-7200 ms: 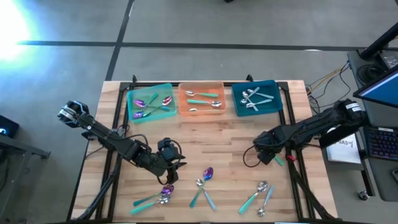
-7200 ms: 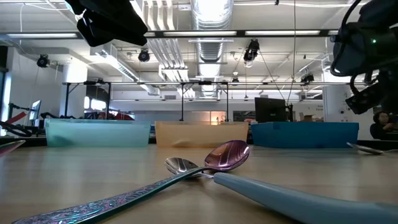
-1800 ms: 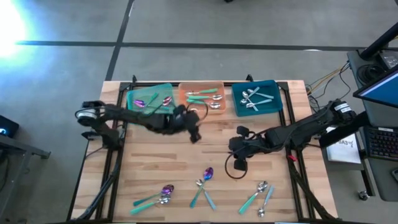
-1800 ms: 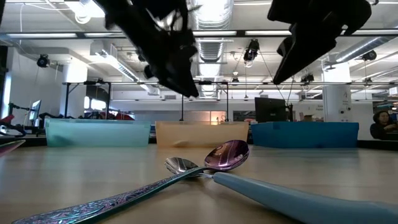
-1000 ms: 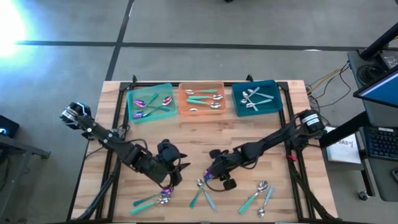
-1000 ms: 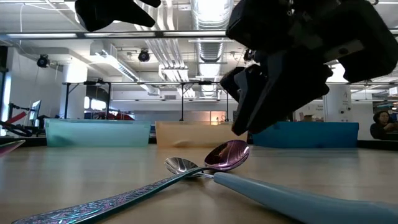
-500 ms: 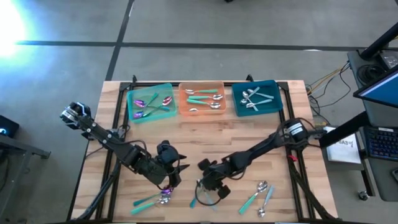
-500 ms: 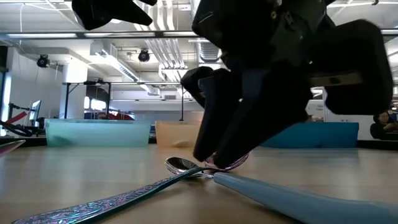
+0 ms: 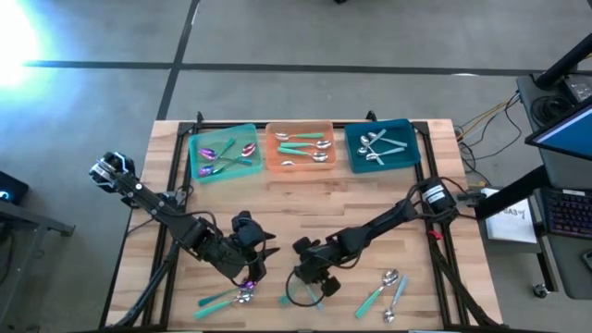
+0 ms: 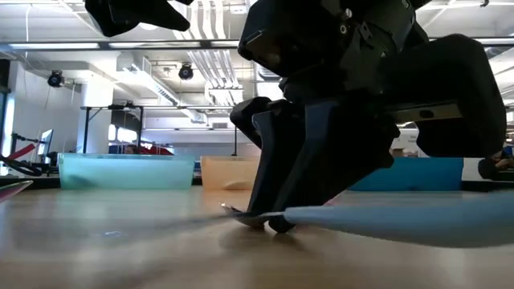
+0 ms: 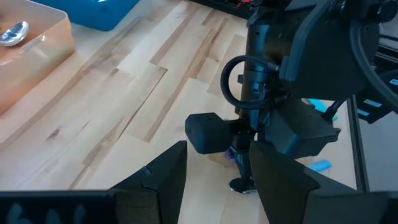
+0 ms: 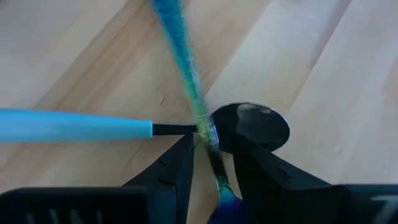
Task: Sort silverware by color (type)
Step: Put the blue spoon into the green bin
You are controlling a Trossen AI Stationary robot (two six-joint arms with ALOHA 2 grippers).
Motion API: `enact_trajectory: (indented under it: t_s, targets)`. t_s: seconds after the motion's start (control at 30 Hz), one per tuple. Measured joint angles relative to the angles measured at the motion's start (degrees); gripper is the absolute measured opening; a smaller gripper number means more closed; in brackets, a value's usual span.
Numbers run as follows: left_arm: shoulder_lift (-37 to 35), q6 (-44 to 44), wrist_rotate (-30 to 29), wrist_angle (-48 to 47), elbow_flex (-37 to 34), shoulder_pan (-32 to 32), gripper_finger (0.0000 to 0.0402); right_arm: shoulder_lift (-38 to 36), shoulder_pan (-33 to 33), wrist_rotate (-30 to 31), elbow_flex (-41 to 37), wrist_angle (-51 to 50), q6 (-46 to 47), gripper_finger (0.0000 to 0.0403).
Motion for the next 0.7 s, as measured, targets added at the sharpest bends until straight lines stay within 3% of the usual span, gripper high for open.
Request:
enact_trajectory:
  t_s: [0.33,0.7]
  targets:
    - [0.00,0.02,-0.03,-0.28,0.01,0.02,0.0159,-0.19,0.00,0.12,0.35,-1.18,2.07,0.0017]
    - [0.27,-0.24,1.27,-1.28,-0.21,-0.55,0.0159,-6.06,0.00,1.14,-0.04,-8.34,3.20,0.0014]
